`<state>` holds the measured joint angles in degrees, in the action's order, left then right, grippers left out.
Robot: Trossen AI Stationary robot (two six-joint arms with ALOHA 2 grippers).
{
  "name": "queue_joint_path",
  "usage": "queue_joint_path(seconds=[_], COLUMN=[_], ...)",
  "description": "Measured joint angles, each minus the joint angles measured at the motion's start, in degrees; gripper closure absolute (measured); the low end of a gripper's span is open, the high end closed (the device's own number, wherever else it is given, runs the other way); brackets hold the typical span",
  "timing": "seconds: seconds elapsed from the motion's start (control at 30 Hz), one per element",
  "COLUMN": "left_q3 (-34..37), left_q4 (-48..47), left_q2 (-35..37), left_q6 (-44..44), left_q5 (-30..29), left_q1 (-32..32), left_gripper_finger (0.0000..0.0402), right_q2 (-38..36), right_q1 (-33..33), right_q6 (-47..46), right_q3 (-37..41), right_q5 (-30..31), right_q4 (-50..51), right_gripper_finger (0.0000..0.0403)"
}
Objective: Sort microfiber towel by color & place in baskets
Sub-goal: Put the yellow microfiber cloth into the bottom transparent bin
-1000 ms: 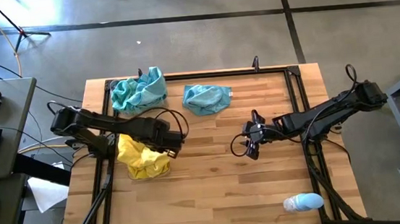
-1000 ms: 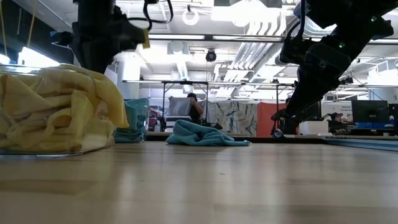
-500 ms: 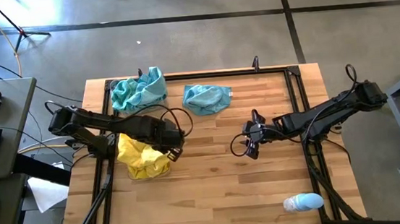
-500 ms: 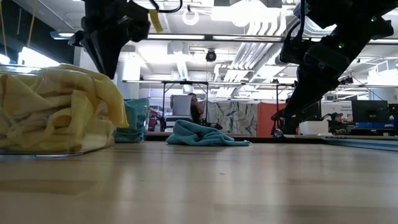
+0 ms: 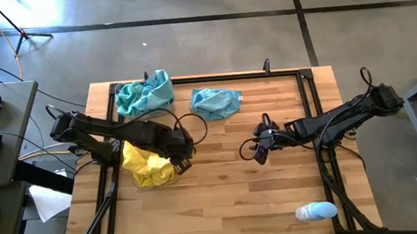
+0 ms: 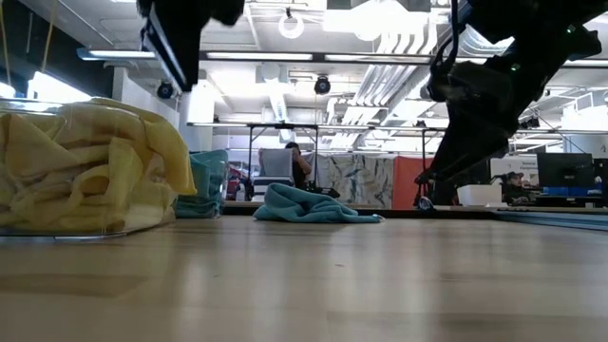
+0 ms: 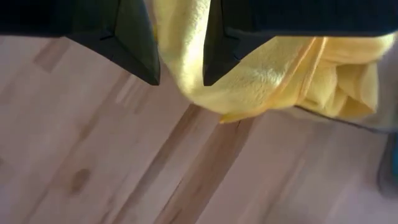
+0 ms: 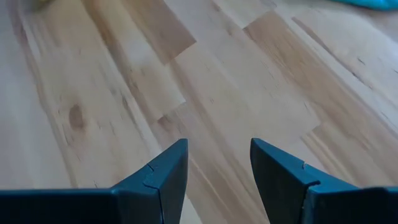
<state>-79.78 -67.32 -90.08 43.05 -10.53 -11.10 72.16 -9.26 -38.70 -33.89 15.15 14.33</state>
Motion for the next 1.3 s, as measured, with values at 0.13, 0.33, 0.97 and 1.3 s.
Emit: queue_joint_path(seconds=[0.13,0.33,0.97,1.3], left_q3=[-1.2,1.4,7.2,-0.3], left_q4=[-0.6,-2.9,-11.0,-23.1], left_q2=[0.1,0.0,0.0,3.5], left_q6=[-2.7,-7.8,-6.2,1.1], left_q5=[-0.8,-0.9,-2.1,-4.2], left_q1=[-2.5,-7.2,-7.1,-9.5], left_gripper_finger=[0.0289,0.0289,0.0393,0.0400], right_q2=[0.0,0.0,0.0,0.1], right_q1=[0.0,0.0,-0.2,-0.2], right_q6=[-5.0,-11.5,-17.9,-16.3], right_q3=[0.0,0.0,0.0,0.0], right_q5=[1.3,1.4,3.9,5.9], right_q4=[-0.1,-2.0,-5.8,-5.6], right_gripper_finger=[0.0234,0.0234,0.0234,0.0234])
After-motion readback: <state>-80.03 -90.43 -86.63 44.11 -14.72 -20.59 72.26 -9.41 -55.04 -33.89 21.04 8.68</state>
